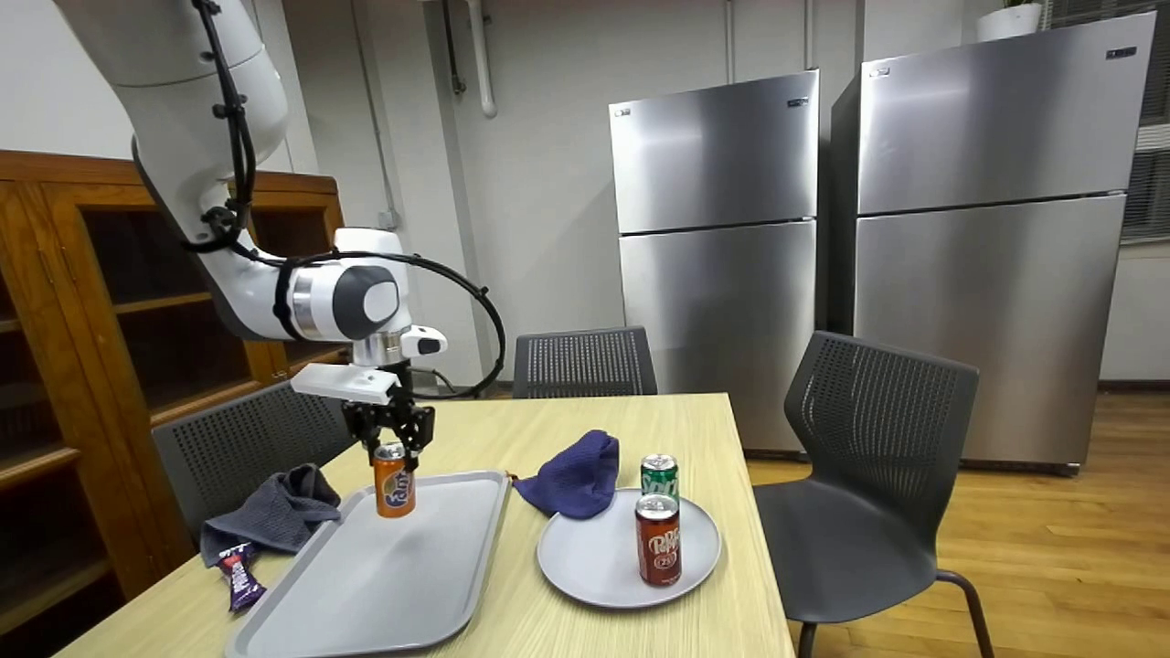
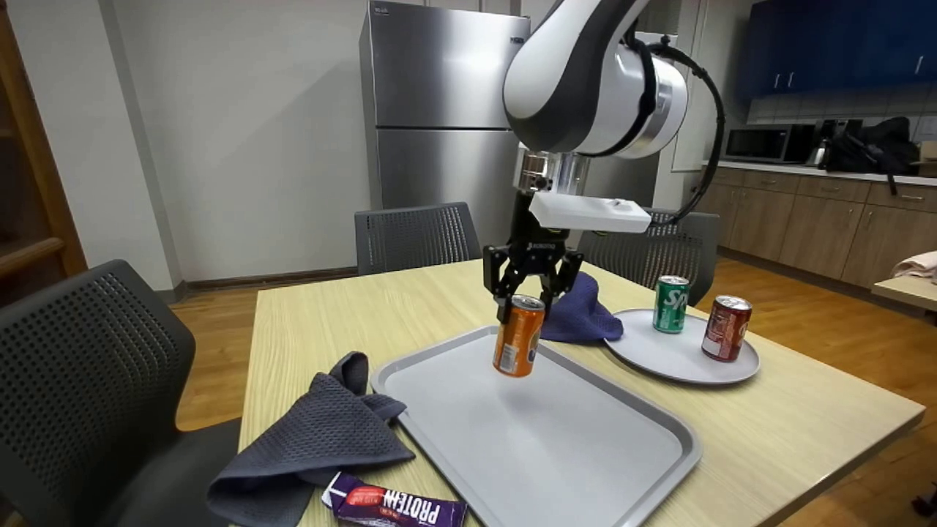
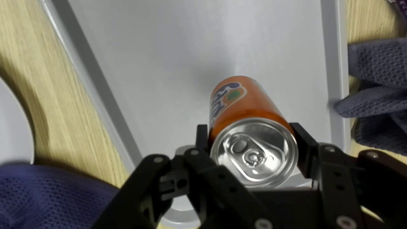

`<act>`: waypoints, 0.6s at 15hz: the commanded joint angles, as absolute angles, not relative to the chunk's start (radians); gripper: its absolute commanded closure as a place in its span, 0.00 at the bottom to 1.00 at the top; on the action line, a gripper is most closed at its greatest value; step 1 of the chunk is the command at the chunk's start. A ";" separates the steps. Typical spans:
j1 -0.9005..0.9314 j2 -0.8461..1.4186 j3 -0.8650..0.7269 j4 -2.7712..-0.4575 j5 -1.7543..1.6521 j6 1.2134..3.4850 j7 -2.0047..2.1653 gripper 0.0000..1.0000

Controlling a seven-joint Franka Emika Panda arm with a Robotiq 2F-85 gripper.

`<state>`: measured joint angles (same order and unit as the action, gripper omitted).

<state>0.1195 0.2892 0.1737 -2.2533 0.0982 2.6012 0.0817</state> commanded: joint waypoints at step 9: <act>0.212 0.350 0.189 -2.221 0.057 2.567 0.056 0.62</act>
